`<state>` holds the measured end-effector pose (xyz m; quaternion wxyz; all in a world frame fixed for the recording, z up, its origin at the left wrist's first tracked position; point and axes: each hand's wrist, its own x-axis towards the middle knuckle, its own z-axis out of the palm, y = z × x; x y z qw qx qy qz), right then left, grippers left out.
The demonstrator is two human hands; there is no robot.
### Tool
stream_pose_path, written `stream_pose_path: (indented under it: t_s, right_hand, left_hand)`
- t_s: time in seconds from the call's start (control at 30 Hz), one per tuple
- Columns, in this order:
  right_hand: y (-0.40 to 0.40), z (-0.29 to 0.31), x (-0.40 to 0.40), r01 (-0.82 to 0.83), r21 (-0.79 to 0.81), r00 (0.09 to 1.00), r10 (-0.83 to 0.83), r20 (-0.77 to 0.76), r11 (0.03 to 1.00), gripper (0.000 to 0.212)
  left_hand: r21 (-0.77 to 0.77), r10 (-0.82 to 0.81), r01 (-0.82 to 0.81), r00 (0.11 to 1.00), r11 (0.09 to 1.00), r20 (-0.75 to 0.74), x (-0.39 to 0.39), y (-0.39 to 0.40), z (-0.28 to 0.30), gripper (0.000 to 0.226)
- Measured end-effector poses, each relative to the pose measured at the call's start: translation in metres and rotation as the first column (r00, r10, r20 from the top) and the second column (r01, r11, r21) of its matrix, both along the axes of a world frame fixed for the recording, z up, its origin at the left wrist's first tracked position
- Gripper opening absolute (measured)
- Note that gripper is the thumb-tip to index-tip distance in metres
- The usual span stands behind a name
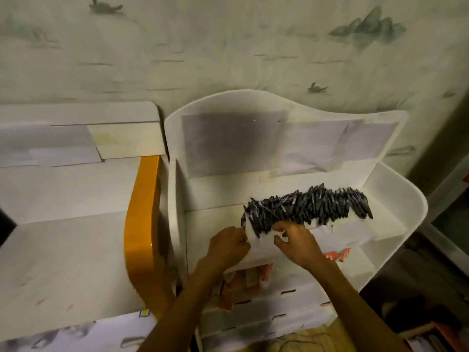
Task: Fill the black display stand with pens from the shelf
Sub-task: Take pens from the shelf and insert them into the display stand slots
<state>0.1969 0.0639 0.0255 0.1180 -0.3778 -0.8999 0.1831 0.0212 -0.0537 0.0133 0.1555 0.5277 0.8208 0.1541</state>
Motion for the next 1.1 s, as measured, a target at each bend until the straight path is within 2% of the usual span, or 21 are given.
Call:
stream_pose_path:
  t_s: [0.33, 0.53, 0.67, 0.77, 0.87, 0.93, 1.1]
  right_hand:
    - [0.085, -0.018, 0.004, -0.174, -0.019, 0.985, 0.174, -0.006, 0.985, 0.018]
    - [0.125, -0.028, 0.010, -0.216, -0.037, 0.976, 0.216, -0.017, 0.976, 0.021]
    - [0.142, -0.034, 0.013, -0.239, -0.030, 0.971, 0.238, -0.032, 0.971, 0.020]
    - [0.150, -0.038, 0.011, -0.262, -0.024, 0.964, 0.260, -0.057, 0.965, 0.018]
    - [0.156, -0.043, 0.009, -0.278, -0.035, 0.960, 0.276, -0.056, 0.960, 0.018]
    - [0.160, -0.045, 0.009, -0.280, -0.045, 0.959, 0.278, -0.054, 0.959, 0.019]
    - [0.169, -0.048, 0.014, -0.280, -0.043, 0.957, 0.275, -0.092, 0.959, 0.019]
  left_hand:
    - [-0.053, 0.325, -0.326, 0.945, 0.944, -0.027, 0.006, 0.059, -0.051, 0.037]
    - [-0.072, 0.429, -0.443, 0.890, 0.894, -0.152, 0.007, 0.091, -0.069, 0.030]
    - [0.027, 0.522, -0.522, 0.853, 0.852, 0.028, 0.003, 0.105, -0.074, 0.028]
    - [0.121, 0.603, -0.636, 0.766, 0.763, 0.224, 0.001, 0.114, -0.069, 0.031]
    - [0.048, 0.649, -0.694, 0.694, 0.719, 0.311, -0.001, 0.122, -0.065, 0.032]
    - [-0.009, 0.641, -0.673, 0.701, 0.740, 0.313, -0.002, 0.126, -0.068, 0.040]
    - [-0.064, 0.640, -0.640, 0.748, 0.766, 0.175, -0.002, 0.136, -0.077, 0.057]
